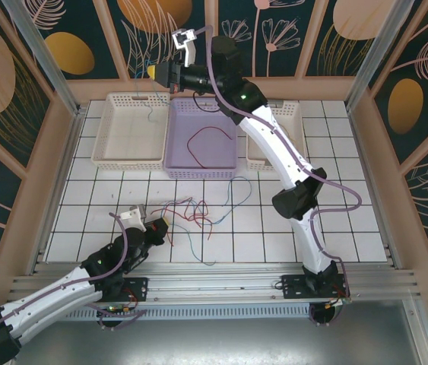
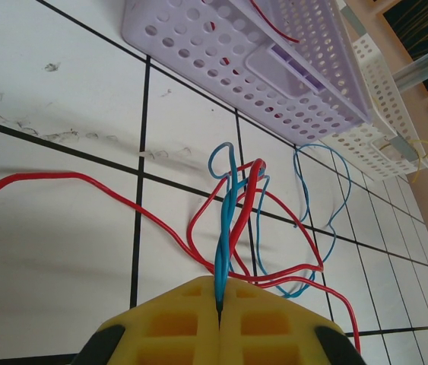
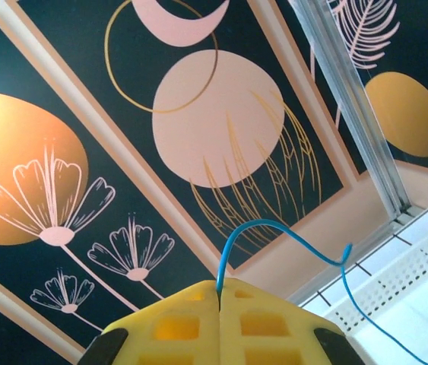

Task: Untangle the cables
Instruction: Place the cable in the container.

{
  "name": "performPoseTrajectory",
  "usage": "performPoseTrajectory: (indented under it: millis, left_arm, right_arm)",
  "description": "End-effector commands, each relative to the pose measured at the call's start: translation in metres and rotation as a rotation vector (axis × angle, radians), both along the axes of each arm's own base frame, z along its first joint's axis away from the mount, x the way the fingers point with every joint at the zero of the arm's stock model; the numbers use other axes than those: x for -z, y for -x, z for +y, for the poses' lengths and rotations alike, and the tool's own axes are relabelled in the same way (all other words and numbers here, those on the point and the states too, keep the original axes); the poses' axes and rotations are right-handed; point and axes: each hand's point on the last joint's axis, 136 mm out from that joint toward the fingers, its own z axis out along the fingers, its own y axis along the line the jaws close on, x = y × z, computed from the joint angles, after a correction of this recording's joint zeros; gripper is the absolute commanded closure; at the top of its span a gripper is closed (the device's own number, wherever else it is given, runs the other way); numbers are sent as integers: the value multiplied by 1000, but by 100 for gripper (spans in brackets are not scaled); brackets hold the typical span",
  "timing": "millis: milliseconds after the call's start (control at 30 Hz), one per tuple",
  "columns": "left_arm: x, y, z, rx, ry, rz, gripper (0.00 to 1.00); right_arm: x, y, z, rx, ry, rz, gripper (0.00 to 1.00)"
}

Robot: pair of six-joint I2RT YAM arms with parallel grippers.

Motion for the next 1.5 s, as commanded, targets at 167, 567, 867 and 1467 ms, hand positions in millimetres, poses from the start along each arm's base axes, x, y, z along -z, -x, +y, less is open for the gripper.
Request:
performPoseTrajectory:
  millis: [167, 567, 867, 1467]
  left_arm:
    - [4, 1, 0, 8, 4, 6, 100]
    - [9, 3, 0, 8, 0, 15, 100]
    - [12, 3, 1, 5, 2, 16, 100]
    - [12, 2, 1, 3, 6, 16, 100]
  right_arm:
    - [47, -9, 28, -77, 28, 72, 100]
    - [101, -15, 47, -98, 112, 145, 100]
    - [19, 21, 36, -99, 12, -21, 100]
    - [-7, 43, 38, -110, -25, -110, 100]
